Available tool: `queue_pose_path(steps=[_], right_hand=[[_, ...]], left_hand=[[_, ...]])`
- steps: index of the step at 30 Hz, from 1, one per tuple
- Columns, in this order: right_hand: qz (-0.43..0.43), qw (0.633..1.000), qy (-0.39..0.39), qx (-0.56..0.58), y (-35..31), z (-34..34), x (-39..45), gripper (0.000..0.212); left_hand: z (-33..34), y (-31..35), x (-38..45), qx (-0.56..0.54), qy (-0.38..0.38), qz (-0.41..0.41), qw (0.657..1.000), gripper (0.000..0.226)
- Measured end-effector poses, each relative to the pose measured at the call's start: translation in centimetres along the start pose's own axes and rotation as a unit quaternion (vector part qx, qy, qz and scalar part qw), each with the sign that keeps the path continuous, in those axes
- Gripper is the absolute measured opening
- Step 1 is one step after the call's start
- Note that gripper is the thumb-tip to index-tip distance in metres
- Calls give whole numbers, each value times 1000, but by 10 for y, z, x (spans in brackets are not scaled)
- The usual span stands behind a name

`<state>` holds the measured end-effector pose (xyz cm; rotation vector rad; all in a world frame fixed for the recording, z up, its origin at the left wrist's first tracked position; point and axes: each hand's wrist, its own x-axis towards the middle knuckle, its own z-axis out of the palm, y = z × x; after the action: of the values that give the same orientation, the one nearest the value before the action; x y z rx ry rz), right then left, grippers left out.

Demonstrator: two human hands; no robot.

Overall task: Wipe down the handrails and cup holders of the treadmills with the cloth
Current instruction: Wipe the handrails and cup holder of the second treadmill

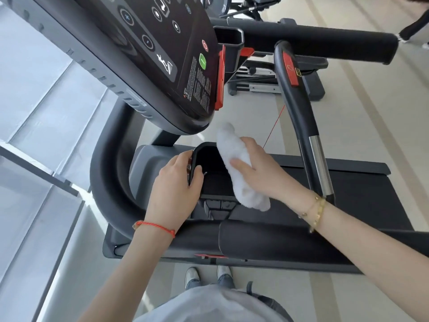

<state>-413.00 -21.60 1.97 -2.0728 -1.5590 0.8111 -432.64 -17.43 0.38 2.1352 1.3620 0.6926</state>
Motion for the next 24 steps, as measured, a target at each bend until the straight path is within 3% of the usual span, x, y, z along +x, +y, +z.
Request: queue_pose_path(steps=[4, 8, 11, 17, 21, 24], right_hand=[[-131, 981, -52, -135, -9, -15, 37, 40], [-226, 949, -76, -207, -22, -9, 59, 38], [-228, 953, -56, -191, -15, -7, 58, 38], [-123, 988, -45, -80, 20, -19, 36, 36], [-180, 968, -76, -158, 0, -18, 49, 33], [-231, 950, -66, -200, -18, -9, 59, 35]], left_hand=[[0, 3, -1, -4, 7, 0, 1000, 37], [1, 3, -1, -10, 13, -2, 1000, 18], [2, 1, -1, -10, 16, -3, 1000, 19], [2, 1, -1, -16, 9, -8, 1000, 38], [3, 1, 0, -16, 14, -5, 1000, 35], [4, -1, 1, -5, 24, -1, 1000, 19]])
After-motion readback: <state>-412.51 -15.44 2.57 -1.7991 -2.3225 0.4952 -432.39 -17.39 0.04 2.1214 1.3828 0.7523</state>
